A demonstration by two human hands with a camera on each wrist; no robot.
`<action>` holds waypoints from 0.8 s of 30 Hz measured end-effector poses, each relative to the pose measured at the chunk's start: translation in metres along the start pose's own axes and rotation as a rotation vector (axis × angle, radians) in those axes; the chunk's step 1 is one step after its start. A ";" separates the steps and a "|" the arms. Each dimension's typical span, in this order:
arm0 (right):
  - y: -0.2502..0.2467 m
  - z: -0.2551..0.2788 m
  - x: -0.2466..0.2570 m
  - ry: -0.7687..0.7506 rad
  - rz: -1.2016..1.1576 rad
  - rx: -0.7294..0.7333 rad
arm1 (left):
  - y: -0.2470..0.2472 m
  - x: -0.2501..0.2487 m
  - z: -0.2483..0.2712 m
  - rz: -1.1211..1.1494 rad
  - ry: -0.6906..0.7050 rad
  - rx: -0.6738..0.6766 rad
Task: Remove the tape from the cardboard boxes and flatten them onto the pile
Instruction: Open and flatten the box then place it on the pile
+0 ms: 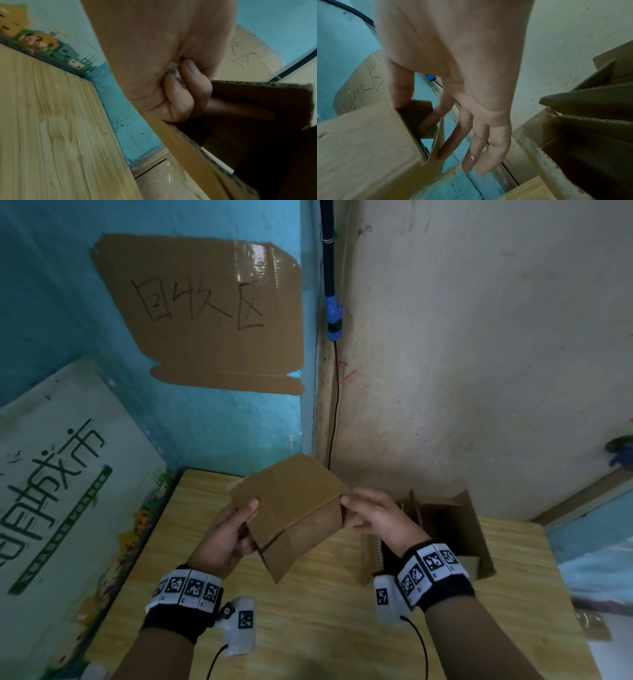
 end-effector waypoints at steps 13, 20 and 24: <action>0.040 0.009 -0.002 0.093 0.060 0.222 | 0.003 0.005 0.001 0.007 -0.086 0.022; 0.040 0.007 0.008 -0.015 0.143 0.242 | -0.004 -0.003 0.003 0.057 0.022 -0.096; 0.038 0.003 0.009 -0.110 0.202 0.188 | -0.008 0.002 0.002 0.065 0.004 -0.156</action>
Point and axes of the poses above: each hand's wrist, its own z-axis away from the middle knuckle, its own y-axis out of the palm, x = y × z, the point moved 10 cm from there along -z, towards the middle knuckle, and after that the axes turned 12 degrees about x, right-handed, at the moved point
